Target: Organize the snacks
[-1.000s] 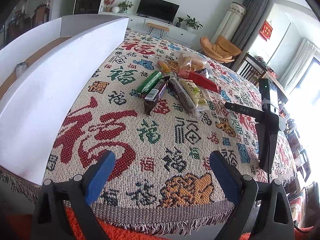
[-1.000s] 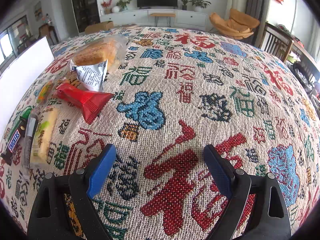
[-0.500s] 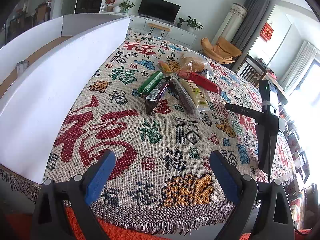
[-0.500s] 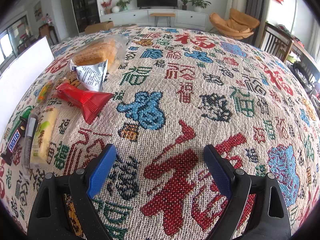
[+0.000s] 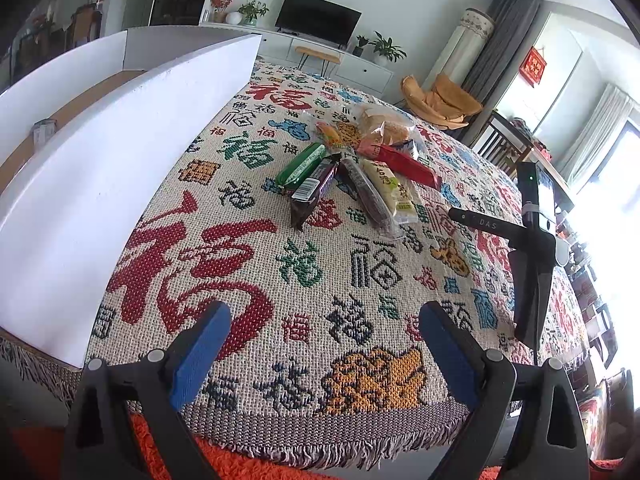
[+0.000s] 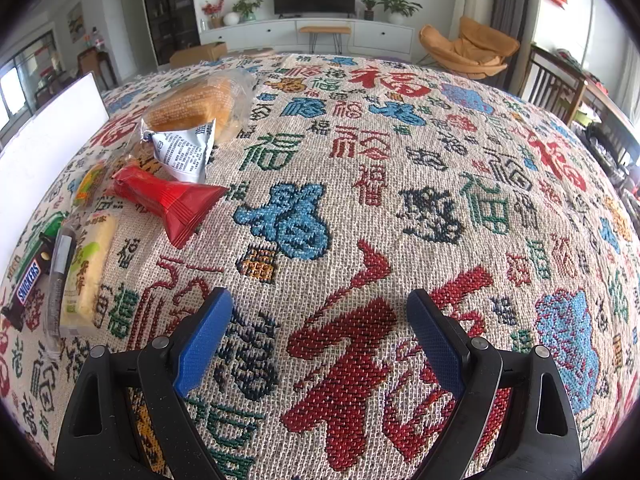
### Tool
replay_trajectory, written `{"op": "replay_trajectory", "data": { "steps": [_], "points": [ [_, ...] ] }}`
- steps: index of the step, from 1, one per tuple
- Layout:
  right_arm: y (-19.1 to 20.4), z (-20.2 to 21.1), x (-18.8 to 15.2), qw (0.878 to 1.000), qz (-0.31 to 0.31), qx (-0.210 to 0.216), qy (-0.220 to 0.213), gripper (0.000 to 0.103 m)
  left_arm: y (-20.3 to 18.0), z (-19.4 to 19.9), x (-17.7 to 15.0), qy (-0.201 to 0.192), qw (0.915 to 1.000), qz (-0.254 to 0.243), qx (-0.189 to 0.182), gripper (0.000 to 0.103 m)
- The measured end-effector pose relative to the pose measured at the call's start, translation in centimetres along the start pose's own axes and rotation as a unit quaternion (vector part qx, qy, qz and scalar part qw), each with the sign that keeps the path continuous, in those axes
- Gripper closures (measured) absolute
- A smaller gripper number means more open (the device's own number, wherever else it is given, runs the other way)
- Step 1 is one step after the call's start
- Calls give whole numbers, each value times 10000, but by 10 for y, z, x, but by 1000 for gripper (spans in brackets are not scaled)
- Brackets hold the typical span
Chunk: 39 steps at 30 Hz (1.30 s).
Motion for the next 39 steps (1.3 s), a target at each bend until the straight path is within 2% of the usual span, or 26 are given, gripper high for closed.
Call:
{"op": "replay_trajectory", "data": {
  "steps": [39],
  "points": [
    [0, 0, 0, 10000, 1, -3, 0, 12, -2, -1, -1, 27, 9999, 51, -87, 9]
  ]
}}
Point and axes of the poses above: each gripper's, at about its wrist camera, not at the fingertips, and z roughly against the way its jaws point, y to its left, x to its top, the point moved 6 cm from there along -z, roughly the way its jaws point, and after that the axes turned 11 degrees about y, right-handed, at the moved point
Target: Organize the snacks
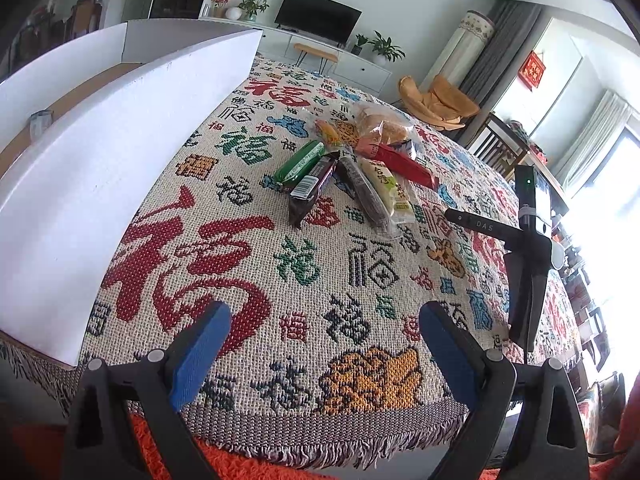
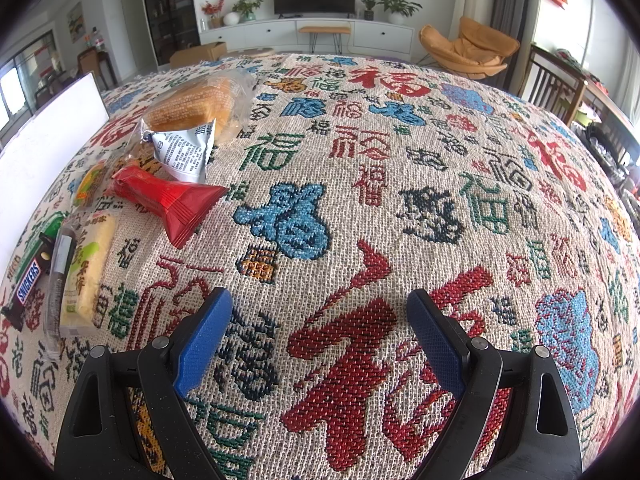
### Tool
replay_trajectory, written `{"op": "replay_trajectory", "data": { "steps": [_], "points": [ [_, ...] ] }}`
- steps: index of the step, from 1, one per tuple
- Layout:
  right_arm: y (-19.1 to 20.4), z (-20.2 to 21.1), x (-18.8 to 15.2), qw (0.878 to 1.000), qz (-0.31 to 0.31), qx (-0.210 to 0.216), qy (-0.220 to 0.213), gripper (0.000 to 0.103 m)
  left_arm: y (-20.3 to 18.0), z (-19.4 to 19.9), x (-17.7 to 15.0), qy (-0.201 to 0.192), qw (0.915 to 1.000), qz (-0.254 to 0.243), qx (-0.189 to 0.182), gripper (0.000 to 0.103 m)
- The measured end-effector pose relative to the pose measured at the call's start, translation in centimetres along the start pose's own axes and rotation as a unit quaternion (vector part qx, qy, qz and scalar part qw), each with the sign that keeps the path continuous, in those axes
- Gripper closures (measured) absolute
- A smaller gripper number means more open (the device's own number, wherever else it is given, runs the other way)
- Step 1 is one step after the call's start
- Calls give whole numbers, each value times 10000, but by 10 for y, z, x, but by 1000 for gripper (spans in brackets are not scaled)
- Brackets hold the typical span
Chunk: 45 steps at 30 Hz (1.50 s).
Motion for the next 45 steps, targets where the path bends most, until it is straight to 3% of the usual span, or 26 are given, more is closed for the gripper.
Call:
{"op": "replay_trajectory", "data": {
  "steps": [26, 45],
  "points": [
    [0, 0, 0, 10000, 0, 0, -1, 12, -18, -22, -1, 205, 9994, 239, -112, 9],
    [0, 0, 0, 10000, 2, -5, -1, 12, 0, -18, -2, 343, 9987, 278, -245, 9]
  ]
}}
Point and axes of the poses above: each gripper's, at about its wrist camera, not at the fingertips, and z roughly against the way its jaws point, y to its left, x to its top, the point moved 6 cm from there along -z, roughly the way its jaws point, and after that the axes turned 11 degrees about y, right-handed, at the moved point
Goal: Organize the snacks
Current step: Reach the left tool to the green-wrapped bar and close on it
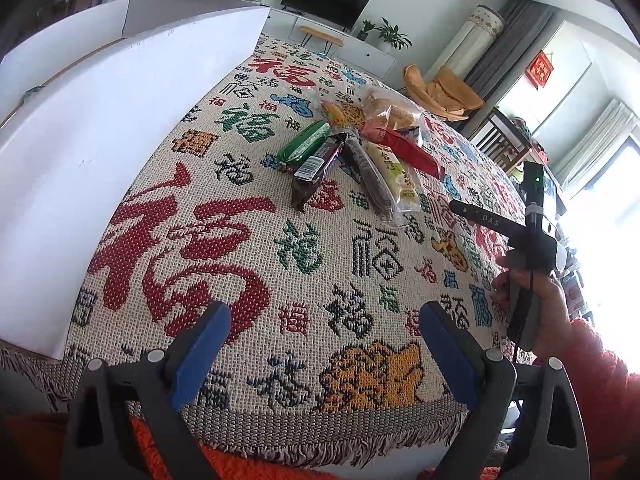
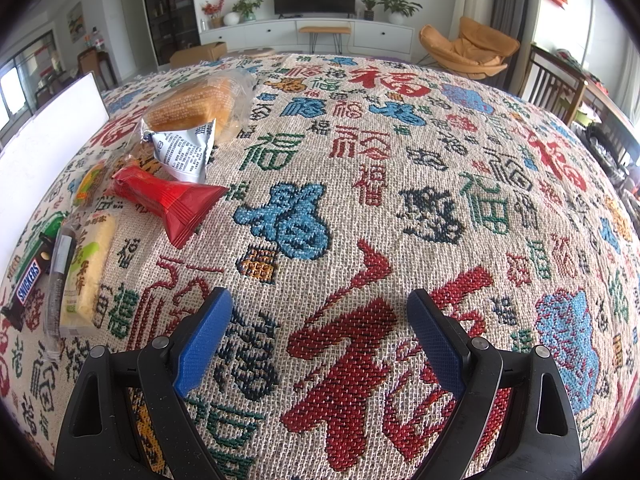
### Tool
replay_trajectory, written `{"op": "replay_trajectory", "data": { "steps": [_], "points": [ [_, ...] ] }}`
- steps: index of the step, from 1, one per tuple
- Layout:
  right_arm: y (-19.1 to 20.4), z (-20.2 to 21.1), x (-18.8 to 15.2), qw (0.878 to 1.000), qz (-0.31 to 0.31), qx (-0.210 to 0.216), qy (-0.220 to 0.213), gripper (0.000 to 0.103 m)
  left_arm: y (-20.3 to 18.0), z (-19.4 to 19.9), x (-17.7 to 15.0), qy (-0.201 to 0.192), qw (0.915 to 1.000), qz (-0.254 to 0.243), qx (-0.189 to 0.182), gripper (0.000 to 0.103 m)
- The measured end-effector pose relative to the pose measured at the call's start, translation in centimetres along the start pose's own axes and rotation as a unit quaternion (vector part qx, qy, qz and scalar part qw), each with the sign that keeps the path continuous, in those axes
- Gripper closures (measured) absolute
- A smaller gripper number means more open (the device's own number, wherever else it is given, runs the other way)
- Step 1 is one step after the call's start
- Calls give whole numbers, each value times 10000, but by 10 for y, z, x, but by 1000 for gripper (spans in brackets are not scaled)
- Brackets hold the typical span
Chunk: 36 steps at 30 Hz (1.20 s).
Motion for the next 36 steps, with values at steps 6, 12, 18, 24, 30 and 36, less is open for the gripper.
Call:
{"op": "replay_trajectory", "data": {
  "steps": [6, 12, 18, 24, 30, 36],
  "points": [
    [0, 0, 0, 10000, 0, 1, -1, 12, 0, 2, 0, -48, 10000, 3, -12, 9],
    [0, 0, 0, 10000, 1, -1, -1, 12, 5, 3, 7, 48, 9996, 220, -187, 9],
    [0, 0, 0, 10000, 1, 0, 0, 12, 1, 2, 65, -73, 9996, -152, 248, 9],
    [0, 0, 0, 10000, 1, -2, 0, 12, 4, -18, 138, -105, 9966, -391, 719, 16],
    [0, 0, 0, 10000, 2, -1, 0, 12, 12, -71, 155, 515, 9850, -896, 1380, 55],
    [0, 0, 0, 10000, 3, -3, 0, 12, 6, -74, 155, 429, 9909, -1034, 744, 58]
  ]
}}
Point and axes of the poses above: each gripper's, at about its wrist camera, not at the fingertips, and z roughly against the way its jaws point, y to its left, x to its top, the point moved 6 cm from there along -z, roughly the way its jaws point, and after that the axes turned 11 degrees about y, right-handed, at the moved point
